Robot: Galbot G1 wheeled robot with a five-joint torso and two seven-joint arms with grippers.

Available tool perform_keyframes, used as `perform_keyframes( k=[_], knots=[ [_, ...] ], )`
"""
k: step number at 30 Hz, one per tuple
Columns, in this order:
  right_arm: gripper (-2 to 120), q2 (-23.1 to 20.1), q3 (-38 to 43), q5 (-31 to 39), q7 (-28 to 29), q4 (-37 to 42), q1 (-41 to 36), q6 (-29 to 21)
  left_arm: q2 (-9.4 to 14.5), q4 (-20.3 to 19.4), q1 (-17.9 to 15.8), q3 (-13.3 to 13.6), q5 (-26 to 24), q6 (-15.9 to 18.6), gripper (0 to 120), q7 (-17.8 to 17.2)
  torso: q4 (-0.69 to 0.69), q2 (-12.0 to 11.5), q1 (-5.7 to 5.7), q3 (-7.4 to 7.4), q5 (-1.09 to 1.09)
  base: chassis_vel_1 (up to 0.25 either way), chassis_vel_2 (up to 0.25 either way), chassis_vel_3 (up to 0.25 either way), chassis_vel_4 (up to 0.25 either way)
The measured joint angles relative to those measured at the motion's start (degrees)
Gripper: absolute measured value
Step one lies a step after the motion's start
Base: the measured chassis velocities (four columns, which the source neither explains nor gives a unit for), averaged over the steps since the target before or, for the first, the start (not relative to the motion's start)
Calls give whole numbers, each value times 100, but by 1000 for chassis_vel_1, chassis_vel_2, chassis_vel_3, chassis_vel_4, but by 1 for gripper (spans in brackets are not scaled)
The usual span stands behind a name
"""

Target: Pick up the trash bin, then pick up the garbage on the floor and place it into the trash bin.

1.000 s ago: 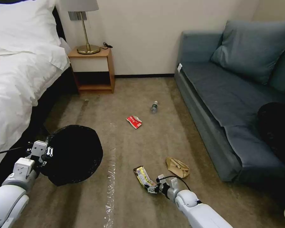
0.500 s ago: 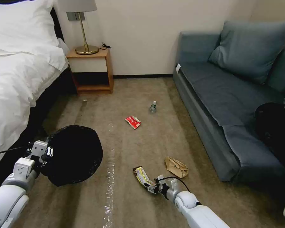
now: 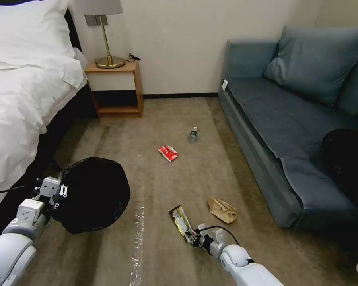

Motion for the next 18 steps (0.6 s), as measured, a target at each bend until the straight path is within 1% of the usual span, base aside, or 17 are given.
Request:
perform_keyframes(
  k=[1,5,11,16,18],
  knots=[
    [0,-9,2,8,0,12,-2,-1,1,13,-7,2,-1,0,5,1,1,0,0,0,0,0,0,0,0],
    [0,-30,1,16,5,44,3,-5,4,35,-24,10,-4,-1,5,5,1,0,0,0,0,0,0,0,0],
    [0,-125,55,137,33,309,64,15,2,81,-68,40,-15,-28,5,25,-1,-1,1,1,-1,0,0,0,0],
    [0,-188,108,226,70,586,188,132,-71,86,-108,111,-18,-49,5,41,-1,0,1,0,-1,0,0,0,0],
    [0,-196,211,317,107,866,297,172,-162,72,-161,200,-1,-48,5,41,-1,-1,0,0,-3,0,0,0,0]
  ],
)
